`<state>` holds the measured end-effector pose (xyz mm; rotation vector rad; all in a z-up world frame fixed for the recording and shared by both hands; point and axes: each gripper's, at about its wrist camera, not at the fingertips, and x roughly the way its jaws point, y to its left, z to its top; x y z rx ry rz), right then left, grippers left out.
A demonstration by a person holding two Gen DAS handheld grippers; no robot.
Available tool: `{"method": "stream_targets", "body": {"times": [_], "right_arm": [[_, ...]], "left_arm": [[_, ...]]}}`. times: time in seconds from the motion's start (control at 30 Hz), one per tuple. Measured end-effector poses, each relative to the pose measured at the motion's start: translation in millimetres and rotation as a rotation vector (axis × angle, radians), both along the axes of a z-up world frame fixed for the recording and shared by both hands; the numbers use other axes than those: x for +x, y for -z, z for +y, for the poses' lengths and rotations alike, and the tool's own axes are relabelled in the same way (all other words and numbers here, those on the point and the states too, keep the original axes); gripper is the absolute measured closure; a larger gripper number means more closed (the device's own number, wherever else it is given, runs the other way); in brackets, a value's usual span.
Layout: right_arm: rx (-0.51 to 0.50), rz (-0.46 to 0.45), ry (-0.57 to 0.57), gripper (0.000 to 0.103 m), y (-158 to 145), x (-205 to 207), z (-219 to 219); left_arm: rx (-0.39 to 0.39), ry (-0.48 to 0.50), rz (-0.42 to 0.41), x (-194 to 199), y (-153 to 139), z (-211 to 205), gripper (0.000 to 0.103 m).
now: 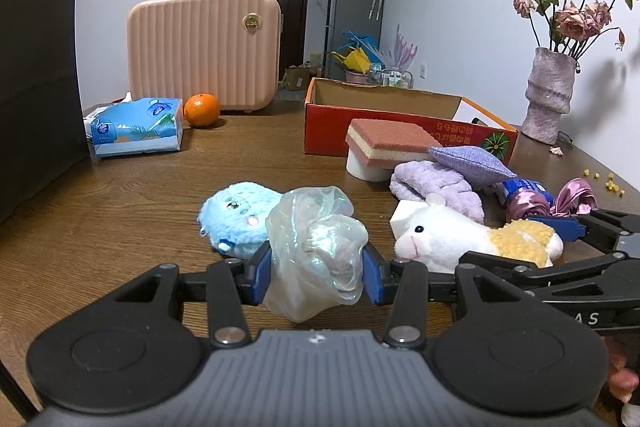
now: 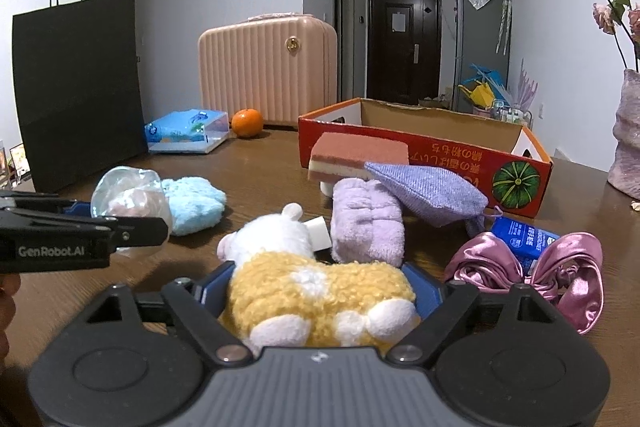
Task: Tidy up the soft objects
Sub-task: 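Carry the plush toy and the bag with both grippers toward the cardboard box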
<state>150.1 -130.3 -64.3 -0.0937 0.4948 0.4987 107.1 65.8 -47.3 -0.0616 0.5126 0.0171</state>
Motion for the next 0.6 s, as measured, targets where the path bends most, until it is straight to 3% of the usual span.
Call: {"method": "stream_targets", "body": {"times": [0.6], "right_arm": [[0.023,-0.098,0.027,0.016,-24,-5,-16]], "left_arm": [[0.019,0.004,-0.051,3,-22,-11,0.057]]}}
